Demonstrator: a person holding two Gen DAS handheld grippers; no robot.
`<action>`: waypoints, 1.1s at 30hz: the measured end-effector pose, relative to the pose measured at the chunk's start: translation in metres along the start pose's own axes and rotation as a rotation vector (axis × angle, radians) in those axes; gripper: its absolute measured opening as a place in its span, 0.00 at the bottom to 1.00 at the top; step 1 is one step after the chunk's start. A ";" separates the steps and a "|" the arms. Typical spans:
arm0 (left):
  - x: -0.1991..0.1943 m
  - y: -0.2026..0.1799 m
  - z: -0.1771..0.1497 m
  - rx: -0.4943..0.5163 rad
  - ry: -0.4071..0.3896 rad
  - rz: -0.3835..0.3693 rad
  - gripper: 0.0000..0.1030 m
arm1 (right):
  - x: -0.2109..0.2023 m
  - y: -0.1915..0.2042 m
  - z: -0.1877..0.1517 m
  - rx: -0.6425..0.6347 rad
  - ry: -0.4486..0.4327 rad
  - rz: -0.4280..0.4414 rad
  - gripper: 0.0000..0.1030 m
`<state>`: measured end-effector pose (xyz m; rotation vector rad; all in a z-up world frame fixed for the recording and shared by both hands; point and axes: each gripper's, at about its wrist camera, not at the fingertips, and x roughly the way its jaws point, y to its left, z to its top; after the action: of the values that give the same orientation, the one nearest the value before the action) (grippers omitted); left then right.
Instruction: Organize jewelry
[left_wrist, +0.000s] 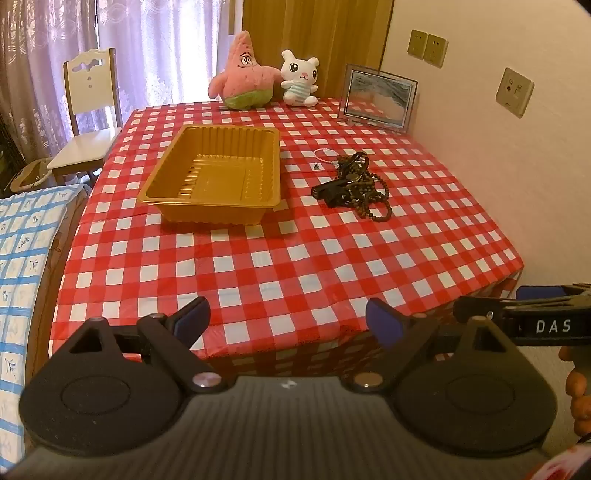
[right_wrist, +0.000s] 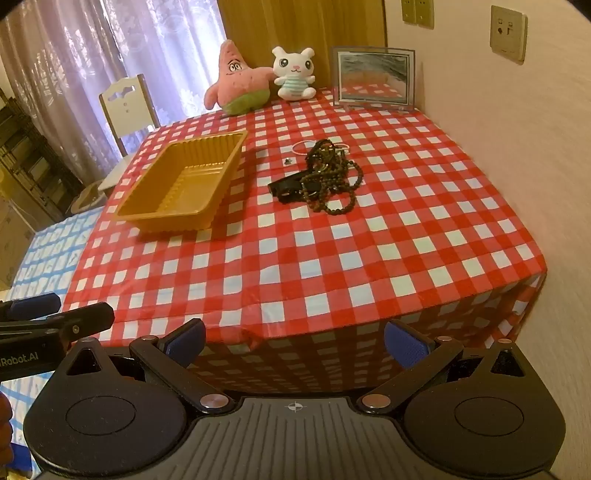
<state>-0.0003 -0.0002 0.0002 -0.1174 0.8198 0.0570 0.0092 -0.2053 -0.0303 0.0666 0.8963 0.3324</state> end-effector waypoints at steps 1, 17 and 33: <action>0.000 0.000 0.000 0.000 -0.001 0.000 0.88 | 0.000 0.000 0.000 0.000 0.000 0.001 1.00; 0.000 0.000 0.000 0.000 0.007 0.002 0.88 | 0.003 0.000 0.004 0.002 -0.002 0.005 1.00; 0.000 0.000 0.000 -0.001 0.007 0.000 0.88 | 0.006 0.001 0.010 0.001 -0.004 0.005 1.00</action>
<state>0.0000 -0.0002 -0.0001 -0.1181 0.8271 0.0572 0.0205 -0.2013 -0.0284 0.0700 0.8922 0.3366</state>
